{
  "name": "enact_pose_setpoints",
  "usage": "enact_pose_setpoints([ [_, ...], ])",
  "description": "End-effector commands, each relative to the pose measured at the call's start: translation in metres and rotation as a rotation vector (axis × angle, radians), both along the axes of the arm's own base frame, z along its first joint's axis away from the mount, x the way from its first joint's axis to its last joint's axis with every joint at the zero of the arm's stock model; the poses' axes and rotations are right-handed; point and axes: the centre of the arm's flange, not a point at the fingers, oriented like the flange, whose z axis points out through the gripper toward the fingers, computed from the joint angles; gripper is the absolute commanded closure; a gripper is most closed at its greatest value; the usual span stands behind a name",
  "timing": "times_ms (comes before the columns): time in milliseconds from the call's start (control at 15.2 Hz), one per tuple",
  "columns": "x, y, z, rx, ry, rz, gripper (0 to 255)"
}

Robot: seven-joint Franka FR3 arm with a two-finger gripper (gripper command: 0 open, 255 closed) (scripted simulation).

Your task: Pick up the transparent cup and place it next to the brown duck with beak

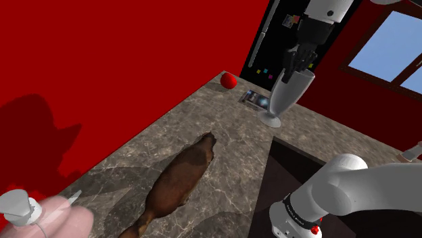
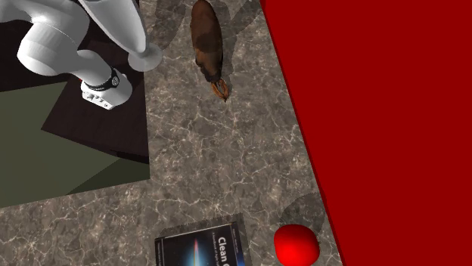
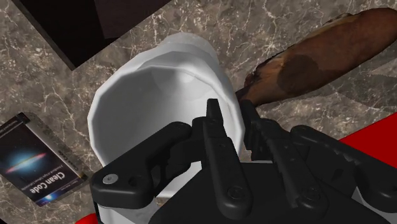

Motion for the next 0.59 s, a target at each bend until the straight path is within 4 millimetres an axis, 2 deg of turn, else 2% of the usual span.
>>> enact_pose_setpoints([
  [0, -0.002, 0.001, -0.010, 0.000, 0.000, 0.000, 255],
  [528, -0.002, 0.001, -0.052, 0.000, 0.000, 0.000, 255],
])
